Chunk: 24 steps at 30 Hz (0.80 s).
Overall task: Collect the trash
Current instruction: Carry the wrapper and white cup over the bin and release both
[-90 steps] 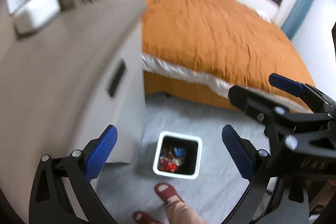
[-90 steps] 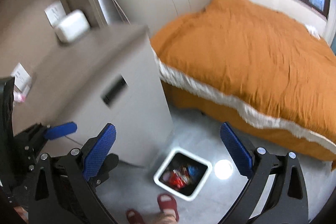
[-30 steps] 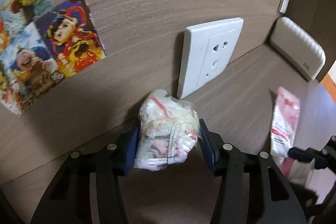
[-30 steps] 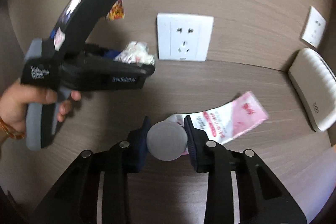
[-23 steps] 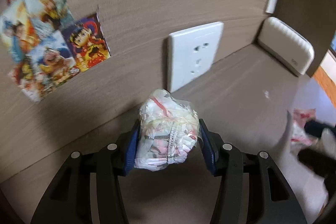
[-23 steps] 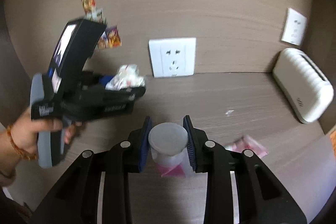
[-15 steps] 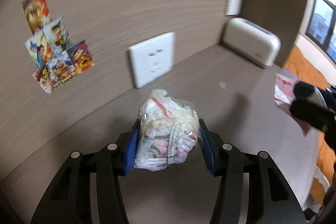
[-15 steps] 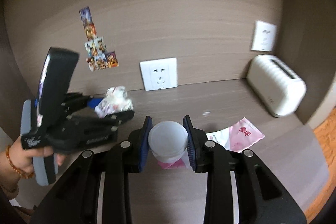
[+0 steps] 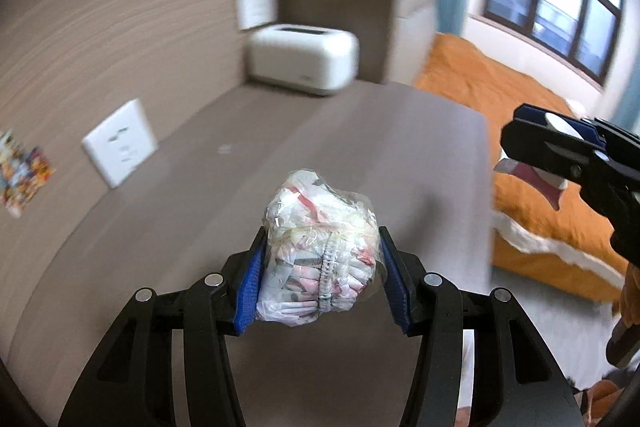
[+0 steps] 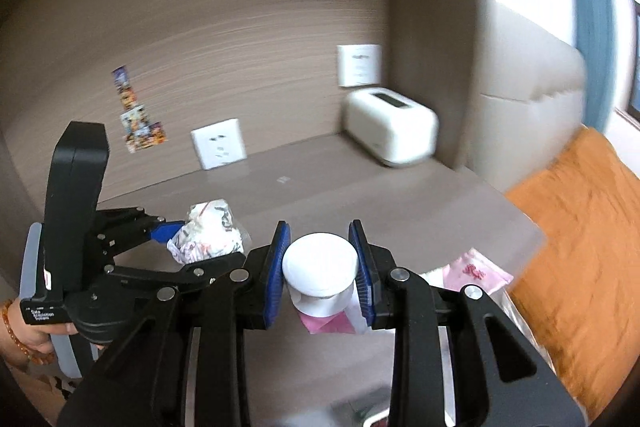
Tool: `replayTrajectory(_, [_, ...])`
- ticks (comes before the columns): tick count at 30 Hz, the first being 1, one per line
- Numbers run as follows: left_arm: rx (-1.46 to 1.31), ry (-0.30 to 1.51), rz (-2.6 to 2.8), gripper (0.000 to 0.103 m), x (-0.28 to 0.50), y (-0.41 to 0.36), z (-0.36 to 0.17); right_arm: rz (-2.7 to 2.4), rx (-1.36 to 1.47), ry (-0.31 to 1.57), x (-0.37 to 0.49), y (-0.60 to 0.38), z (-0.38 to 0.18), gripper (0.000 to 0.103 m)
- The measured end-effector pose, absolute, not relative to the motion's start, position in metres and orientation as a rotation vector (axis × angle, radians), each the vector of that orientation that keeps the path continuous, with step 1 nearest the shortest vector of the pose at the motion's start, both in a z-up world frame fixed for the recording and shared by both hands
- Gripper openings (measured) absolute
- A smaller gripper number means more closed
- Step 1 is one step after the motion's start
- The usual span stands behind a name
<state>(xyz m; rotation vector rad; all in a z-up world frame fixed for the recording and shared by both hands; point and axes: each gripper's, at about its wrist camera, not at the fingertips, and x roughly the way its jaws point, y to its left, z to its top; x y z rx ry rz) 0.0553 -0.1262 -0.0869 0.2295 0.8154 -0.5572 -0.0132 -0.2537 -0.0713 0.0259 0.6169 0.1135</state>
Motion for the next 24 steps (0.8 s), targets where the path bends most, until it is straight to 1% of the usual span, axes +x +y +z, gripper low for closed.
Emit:
replayTrajectory(7, [0.318,0.824,-0.731,0.052,0.012,-0.186,-0.095,-0.042,0.095,0.656,-0.058,-0.303,-0.081,0.032])
replayTrajectory(13, [0.382,0.864,-0.862,0.052,-0.023,-0.241,-0.113,-0.141,0.161,0.709,-0.091,-0.342,-0.096,0.032])
replayTrajectory(19, [0.455,0.914,-0.953,0.052,-0.052,-0.287,-0.143,-0.2,0.21,0.766,-0.111,-0.373,-0.119,0.032])
replayTrajectory(24, [0.515,1.008,-1.005,0.052,-0.065,-0.316,-0.187,-0.238,0.264,0.807,-0.121,-0.4,-0.15,0.032])
